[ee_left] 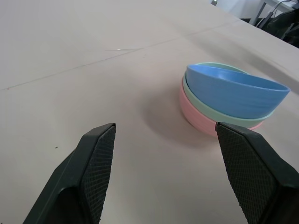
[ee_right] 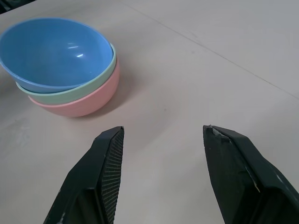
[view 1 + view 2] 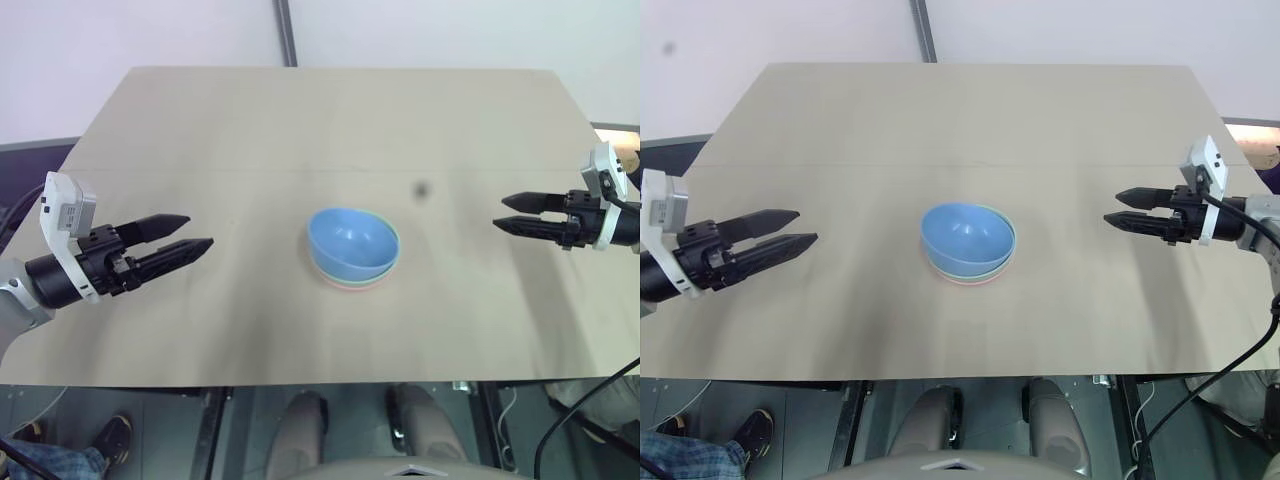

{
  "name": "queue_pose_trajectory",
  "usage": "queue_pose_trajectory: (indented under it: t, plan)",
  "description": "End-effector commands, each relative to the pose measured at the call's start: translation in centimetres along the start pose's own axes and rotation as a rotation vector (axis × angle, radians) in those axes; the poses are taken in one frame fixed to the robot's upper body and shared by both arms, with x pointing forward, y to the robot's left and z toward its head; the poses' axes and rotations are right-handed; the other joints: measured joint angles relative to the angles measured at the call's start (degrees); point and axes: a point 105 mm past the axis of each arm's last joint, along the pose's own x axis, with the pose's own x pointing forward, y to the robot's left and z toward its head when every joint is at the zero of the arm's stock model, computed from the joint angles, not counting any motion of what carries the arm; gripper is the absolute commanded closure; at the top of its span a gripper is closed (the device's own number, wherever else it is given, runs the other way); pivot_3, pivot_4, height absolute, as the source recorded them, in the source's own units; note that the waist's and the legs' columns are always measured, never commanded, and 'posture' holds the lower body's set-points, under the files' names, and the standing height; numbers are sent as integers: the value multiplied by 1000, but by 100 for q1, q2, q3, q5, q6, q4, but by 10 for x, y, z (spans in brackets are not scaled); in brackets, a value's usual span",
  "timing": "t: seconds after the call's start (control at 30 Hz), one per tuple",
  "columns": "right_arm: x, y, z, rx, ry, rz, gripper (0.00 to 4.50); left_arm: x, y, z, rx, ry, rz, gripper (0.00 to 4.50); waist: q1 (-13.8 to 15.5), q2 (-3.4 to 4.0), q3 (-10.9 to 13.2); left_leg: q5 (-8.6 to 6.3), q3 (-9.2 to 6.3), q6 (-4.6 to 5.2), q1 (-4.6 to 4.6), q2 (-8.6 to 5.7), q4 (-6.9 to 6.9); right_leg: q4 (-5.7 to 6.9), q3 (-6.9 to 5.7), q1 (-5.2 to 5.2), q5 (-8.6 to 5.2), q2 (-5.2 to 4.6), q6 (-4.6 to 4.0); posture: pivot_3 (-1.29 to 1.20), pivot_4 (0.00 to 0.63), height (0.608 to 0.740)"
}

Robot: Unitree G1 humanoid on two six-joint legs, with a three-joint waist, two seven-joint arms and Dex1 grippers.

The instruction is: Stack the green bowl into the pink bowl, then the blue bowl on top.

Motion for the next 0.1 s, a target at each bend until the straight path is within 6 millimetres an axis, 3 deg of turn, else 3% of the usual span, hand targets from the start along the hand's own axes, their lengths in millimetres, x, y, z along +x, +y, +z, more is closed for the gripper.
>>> queue_pose_trajectory:
  t: [0.03,0.1]
  plan:
    - [-7,4,11,-57,-30,8,1539,-1,-4,10,61,-10,-13,895,0,0,0,0,0,0,0,0,0,0,0,0,0,0,0,0,150,740]
    - [-7,4,12,-58,-32,12,1539,0,-4,10,62,-7,-16,895,1,0,0,0,0,0,0,0,0,0,0,0,0,0,0,0,150,740]
